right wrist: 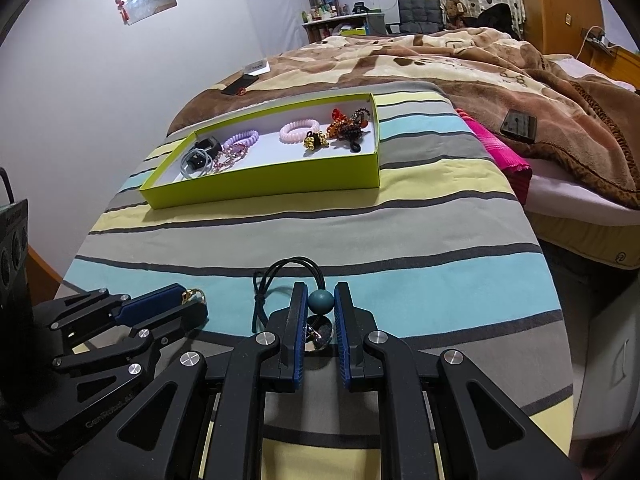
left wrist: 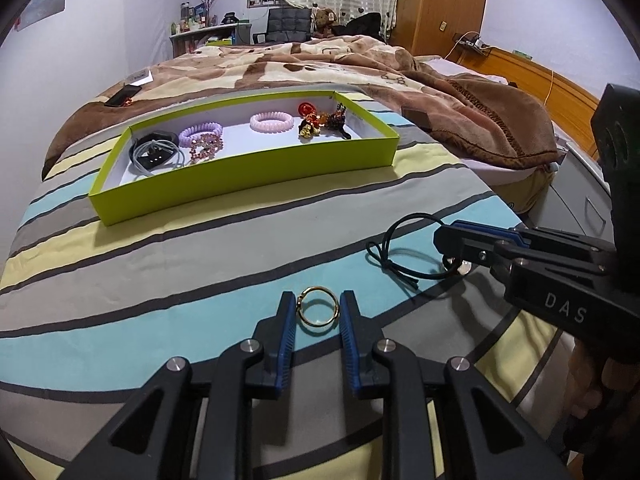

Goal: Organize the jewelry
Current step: 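Grasp the gold ring with the left tool while the right tool grasps the black elastic with teal bead, then carry the gold ring and black elastic into the green box and release both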

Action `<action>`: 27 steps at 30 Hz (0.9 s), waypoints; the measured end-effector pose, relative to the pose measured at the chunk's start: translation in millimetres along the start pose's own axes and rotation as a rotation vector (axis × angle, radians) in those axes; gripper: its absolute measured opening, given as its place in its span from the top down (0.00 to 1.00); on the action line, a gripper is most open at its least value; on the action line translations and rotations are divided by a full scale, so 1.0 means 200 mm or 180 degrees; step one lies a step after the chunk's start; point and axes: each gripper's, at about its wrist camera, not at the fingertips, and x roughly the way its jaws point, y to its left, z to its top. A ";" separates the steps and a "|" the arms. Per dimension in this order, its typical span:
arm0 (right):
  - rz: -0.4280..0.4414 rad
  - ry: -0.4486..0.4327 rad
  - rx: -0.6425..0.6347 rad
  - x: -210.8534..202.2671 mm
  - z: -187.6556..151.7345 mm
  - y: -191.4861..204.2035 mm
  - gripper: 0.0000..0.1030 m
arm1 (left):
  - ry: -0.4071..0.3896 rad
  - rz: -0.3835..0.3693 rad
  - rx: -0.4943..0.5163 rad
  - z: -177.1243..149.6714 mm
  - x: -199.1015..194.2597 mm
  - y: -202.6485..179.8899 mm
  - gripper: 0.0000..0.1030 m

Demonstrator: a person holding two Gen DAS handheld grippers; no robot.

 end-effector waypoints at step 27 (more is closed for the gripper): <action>0.0145 -0.0318 -0.0181 -0.13 0.13 0.14 0.87 | -0.0466 0.0113 -0.0209 0.11 -0.24 0.18 0.77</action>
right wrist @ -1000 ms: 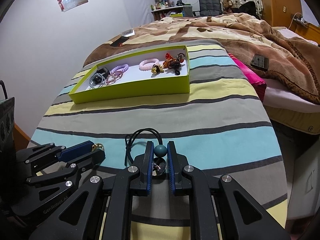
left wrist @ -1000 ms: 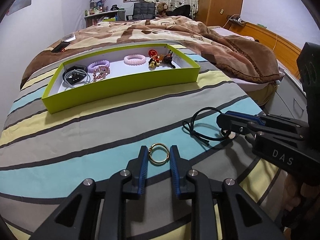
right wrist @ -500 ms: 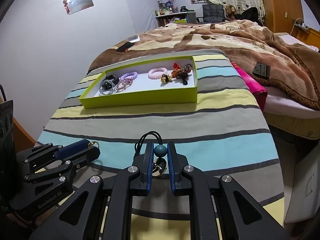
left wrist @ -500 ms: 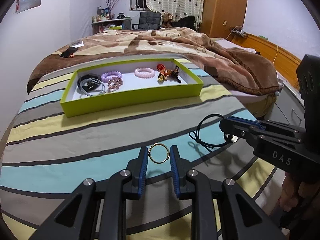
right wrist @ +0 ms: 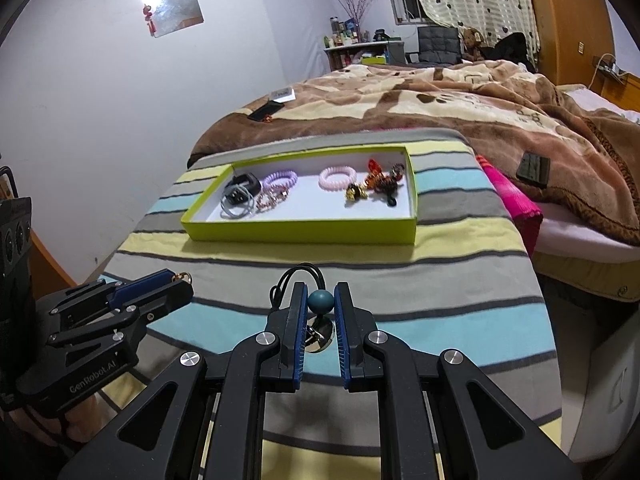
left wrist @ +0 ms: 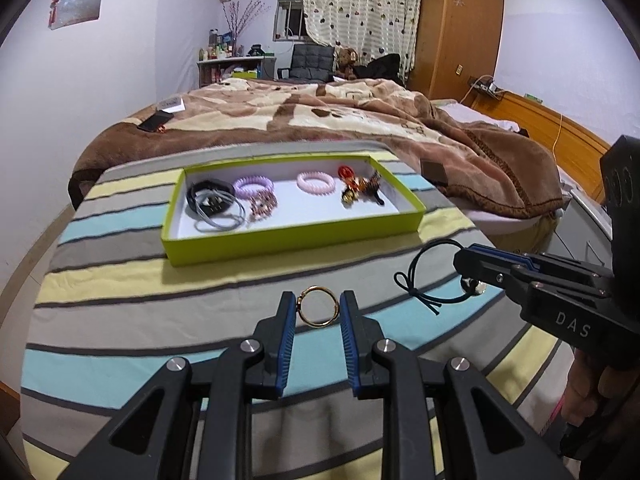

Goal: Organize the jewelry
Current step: 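Carry the gold ring and black elastic into the green box and release both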

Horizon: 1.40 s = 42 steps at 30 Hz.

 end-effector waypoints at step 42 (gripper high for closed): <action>-0.0011 0.0201 0.0187 0.53 0.36 -0.20 0.87 | 0.0149 0.0005 0.0090 0.40 0.54 0.12 0.77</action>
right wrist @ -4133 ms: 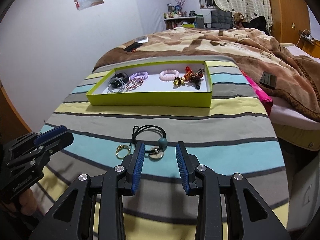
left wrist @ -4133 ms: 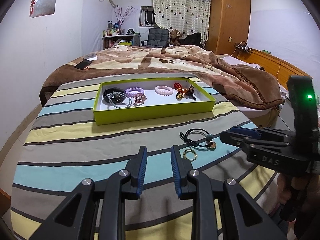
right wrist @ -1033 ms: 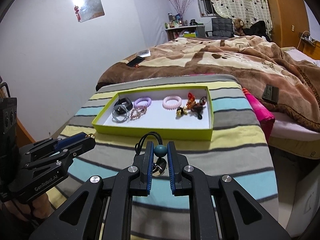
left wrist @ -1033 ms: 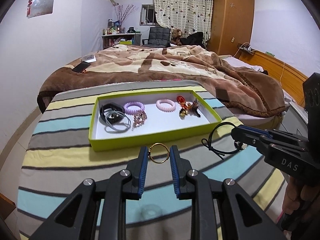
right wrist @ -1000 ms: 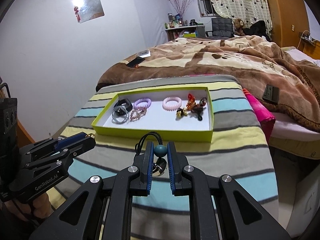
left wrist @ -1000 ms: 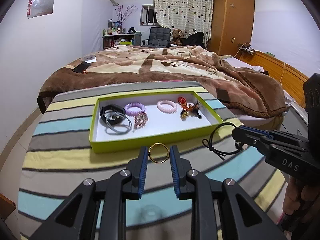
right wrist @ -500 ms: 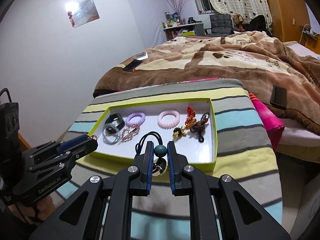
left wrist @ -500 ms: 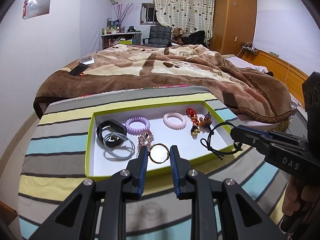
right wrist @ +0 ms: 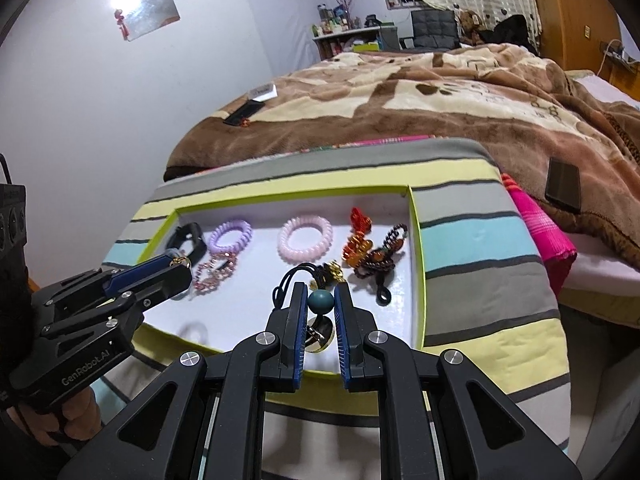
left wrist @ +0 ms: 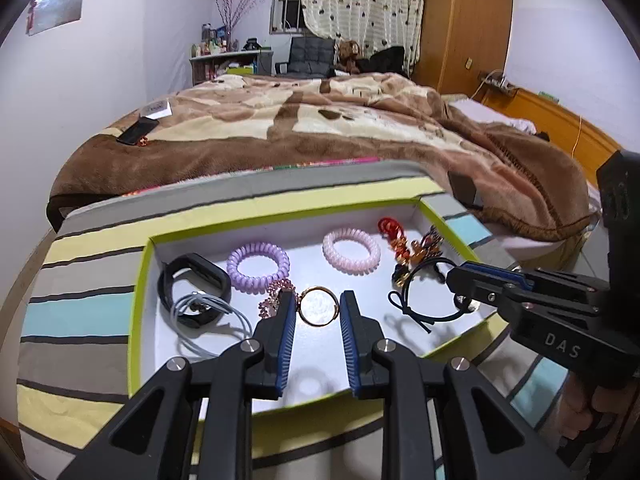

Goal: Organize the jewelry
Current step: 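Carry the gold ring and black elastic into the green box and release both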

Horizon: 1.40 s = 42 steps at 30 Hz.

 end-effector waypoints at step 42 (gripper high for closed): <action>-0.0157 0.0102 -0.0162 0.02 -0.04 0.03 0.78 | 0.0171 0.0027 -0.0012 -0.04 0.08 0.00 0.71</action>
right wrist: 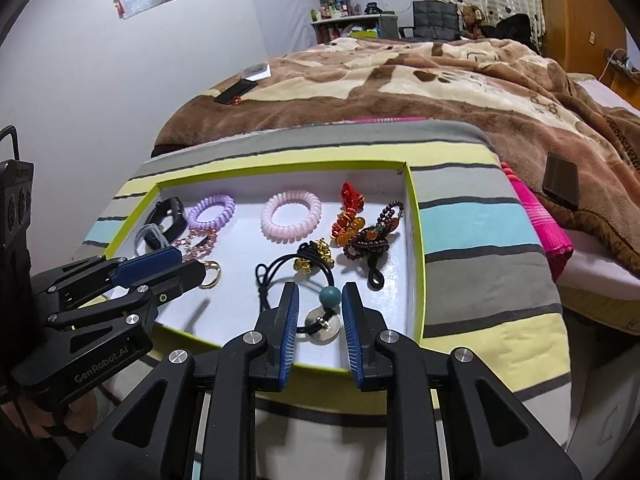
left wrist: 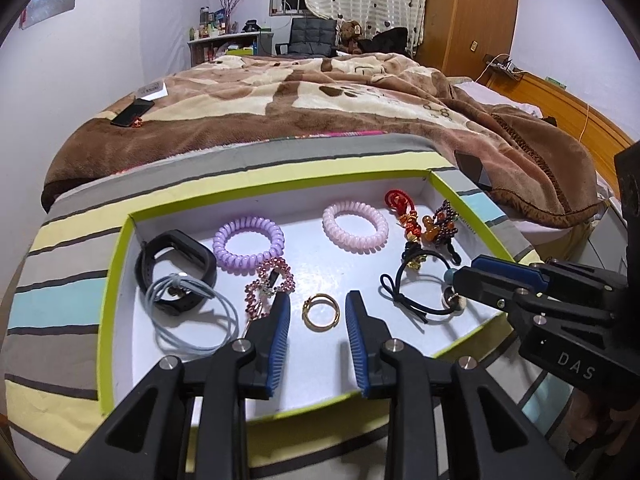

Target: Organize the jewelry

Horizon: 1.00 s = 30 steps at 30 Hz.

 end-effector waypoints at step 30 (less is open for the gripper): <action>-0.0081 -0.0501 -0.0321 -0.54 -0.42 0.24 0.66 | -0.0486 0.0266 -0.0190 -0.42 -0.57 -0.02 0.66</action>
